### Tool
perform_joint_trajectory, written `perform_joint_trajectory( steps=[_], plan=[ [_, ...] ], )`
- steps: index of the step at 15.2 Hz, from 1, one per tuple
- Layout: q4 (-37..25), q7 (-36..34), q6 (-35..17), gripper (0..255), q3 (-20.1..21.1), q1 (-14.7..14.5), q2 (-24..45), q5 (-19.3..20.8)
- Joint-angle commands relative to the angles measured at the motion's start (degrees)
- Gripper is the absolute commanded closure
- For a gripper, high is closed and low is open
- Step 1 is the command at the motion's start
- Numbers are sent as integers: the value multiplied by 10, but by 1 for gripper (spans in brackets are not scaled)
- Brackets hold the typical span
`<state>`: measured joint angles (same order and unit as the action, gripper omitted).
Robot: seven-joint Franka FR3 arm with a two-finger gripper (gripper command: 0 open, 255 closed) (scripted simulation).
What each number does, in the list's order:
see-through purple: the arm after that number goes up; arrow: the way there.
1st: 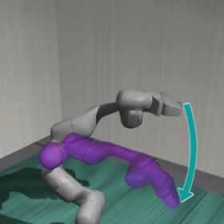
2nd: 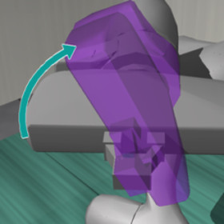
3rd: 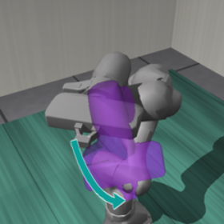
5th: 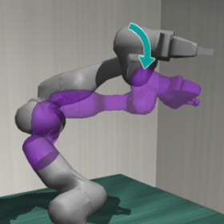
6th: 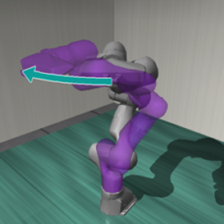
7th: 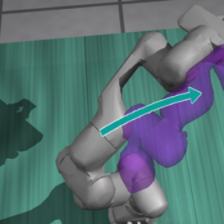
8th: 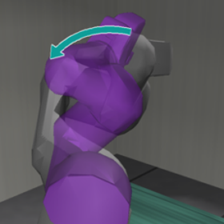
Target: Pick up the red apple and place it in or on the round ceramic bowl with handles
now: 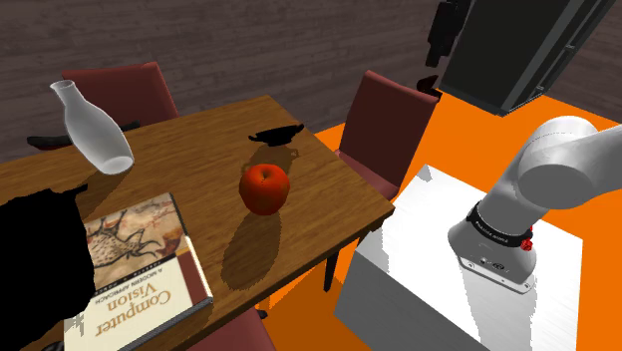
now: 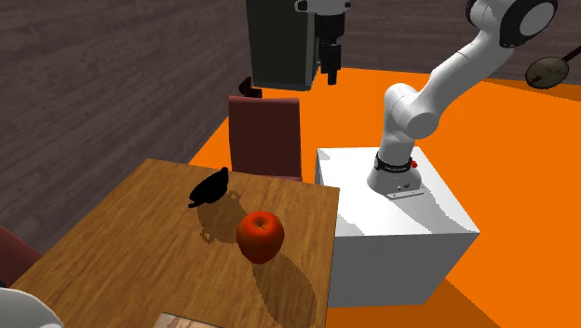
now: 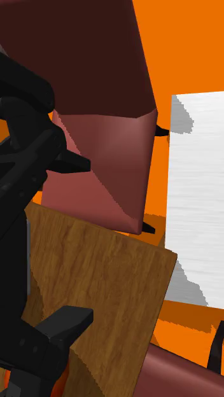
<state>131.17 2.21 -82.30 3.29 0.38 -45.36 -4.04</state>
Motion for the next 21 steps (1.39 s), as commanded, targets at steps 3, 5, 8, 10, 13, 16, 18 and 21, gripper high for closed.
perform_joint_trajectory(
  steps=[3, 5, 8, 10, 13, 16, 18, 21],
  plan=[
    [22, 9, -47, 0, 9, -12, 6, -11],
    [42, 19, -94, 0, 19, -25, 16, -21],
    [66, 34, -165, 0, 35, -44, 35, -37],
    [79, 44, -213, 0, 46, -56, 51, -47],
    [93, 60, -284, 0, 63, -75, 80, -60],
    [100, 76, -354, 0, 80, -93, 115, -73],
    [102, 86, -400, 0, 92, -104, 141, -80],
    [99, 102, -468, 0, 111, -120, 183, -88]
  ],
)
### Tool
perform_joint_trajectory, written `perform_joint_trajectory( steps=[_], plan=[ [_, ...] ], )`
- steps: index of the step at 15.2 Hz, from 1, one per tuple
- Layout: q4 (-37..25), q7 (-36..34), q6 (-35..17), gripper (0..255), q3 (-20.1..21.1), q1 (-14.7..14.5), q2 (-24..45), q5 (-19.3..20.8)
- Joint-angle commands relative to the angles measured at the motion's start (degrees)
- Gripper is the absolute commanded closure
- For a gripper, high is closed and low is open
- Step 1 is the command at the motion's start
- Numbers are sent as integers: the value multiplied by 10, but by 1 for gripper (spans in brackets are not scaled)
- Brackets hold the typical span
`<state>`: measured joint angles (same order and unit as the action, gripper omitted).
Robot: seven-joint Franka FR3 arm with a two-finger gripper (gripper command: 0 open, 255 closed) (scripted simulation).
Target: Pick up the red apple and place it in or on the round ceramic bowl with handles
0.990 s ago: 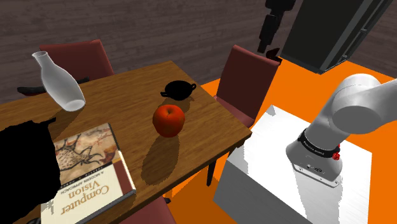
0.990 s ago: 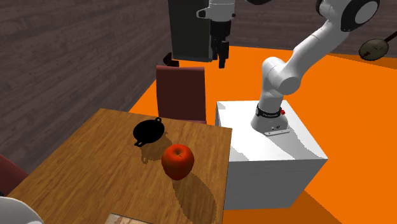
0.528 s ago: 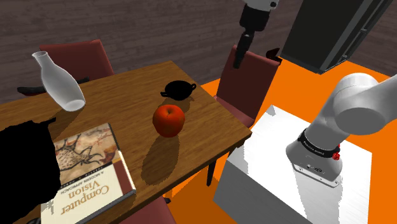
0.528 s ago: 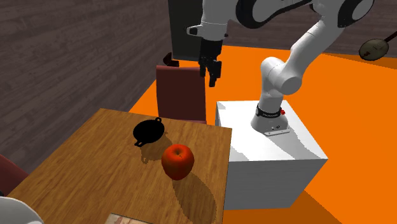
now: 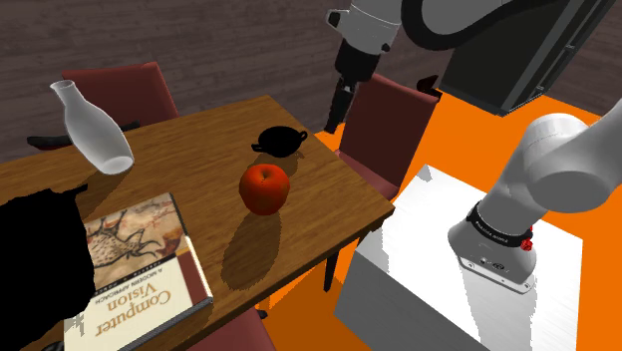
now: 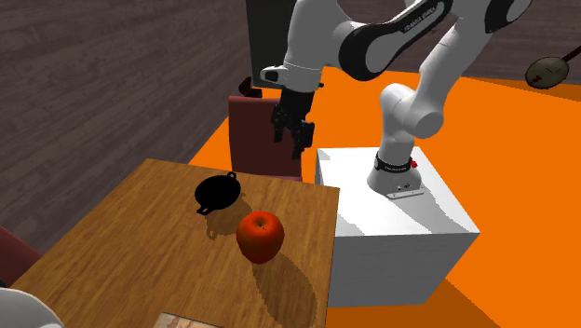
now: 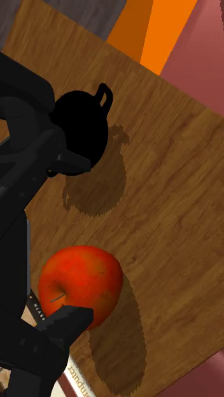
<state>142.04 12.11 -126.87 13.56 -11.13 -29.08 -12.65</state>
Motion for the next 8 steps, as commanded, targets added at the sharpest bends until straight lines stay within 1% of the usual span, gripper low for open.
perform_joint_trajectory(
  steps=[1, 5, 8],
  plan=[
    [-11, 8, -45, 0, 14, -10, 35, -3],
    [-26, 26, -130, 0, 40, -29, 97, -5],
    [-43, 37, -189, 0, 59, -40, 147, 2]
  ],
)
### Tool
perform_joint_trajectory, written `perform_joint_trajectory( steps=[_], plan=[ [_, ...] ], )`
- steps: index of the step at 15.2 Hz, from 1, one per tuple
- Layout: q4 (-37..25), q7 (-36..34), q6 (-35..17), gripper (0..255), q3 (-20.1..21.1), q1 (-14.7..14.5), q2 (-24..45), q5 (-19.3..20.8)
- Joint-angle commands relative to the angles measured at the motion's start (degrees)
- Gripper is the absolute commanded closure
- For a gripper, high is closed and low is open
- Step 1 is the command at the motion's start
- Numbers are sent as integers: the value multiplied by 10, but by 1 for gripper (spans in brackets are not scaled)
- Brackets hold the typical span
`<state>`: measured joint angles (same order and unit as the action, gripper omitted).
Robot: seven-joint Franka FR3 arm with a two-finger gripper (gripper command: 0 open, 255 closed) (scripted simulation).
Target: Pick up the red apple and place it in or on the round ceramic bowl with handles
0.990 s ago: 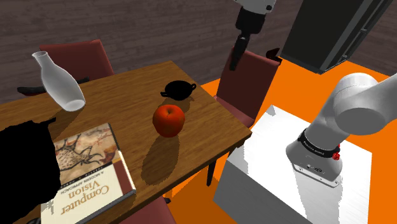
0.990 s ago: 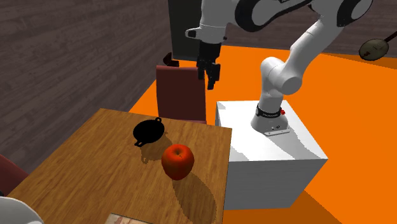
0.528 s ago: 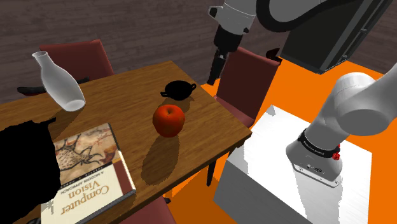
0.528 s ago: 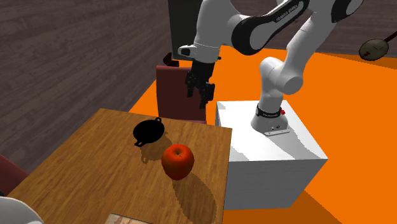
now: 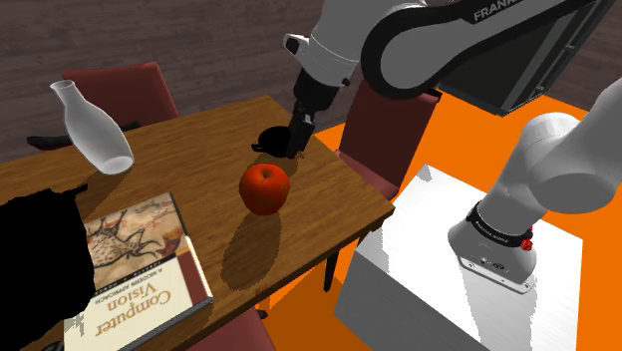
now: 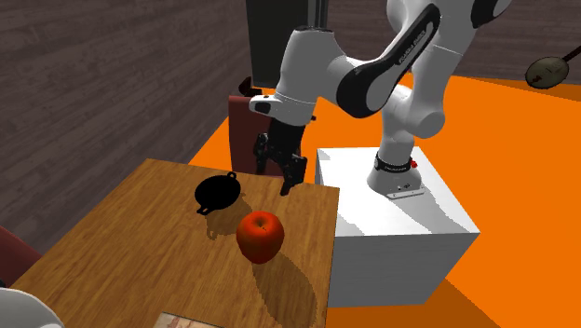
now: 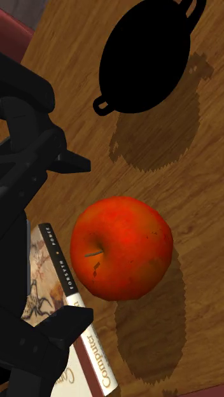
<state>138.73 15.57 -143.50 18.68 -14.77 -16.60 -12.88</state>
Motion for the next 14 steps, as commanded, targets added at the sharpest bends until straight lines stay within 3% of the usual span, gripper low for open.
perform_joint_trajectory(
  steps=[1, 10, 14],
  plan=[
    [-16, 5, -42, 0, 15, -6, 39, 8],
    [-33, -14, -124, 0, 36, -5, 124, 48],
    [-34, -16, -128, 0, 37, -4, 129, 51]
  ],
)
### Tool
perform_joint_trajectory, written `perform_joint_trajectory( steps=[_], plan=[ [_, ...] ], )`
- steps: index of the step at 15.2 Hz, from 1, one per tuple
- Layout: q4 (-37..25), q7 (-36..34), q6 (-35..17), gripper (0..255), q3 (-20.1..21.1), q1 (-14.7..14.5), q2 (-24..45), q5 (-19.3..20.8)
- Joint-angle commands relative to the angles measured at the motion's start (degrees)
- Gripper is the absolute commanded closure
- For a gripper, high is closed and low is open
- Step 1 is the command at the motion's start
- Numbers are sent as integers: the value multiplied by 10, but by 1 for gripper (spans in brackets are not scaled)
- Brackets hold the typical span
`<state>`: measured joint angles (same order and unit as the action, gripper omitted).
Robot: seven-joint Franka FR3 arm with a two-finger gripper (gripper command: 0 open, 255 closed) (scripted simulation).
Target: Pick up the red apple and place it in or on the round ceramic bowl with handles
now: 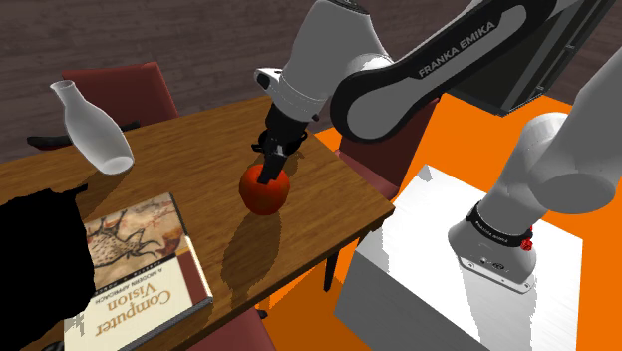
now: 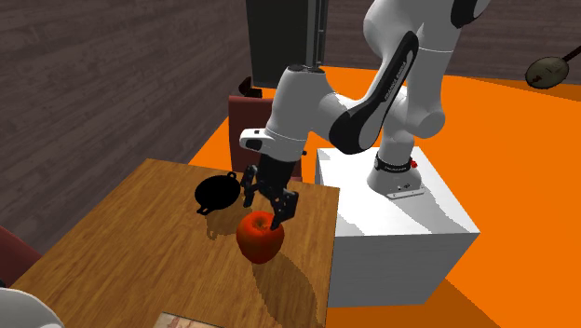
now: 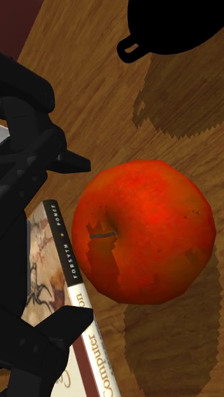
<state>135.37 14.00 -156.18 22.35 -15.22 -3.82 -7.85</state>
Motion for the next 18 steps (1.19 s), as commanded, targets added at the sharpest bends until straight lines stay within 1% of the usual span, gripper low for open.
perform_joint_trajectory(
  steps=[1, 4, 5, 14, 18],
  plan=[
    [0, 0, -1, 0, 0, 0, 1, 1],
    [0, 0, -1, 0, 0, 0, 1, 1],
    [0, 0, -1, 255, 0, 0, 1, 1],
    [0, 0, -1, 255, 0, 0, 1, 1],
    [-14, 4, 32, 255, -2, -1, -19, -7]
  ],
)
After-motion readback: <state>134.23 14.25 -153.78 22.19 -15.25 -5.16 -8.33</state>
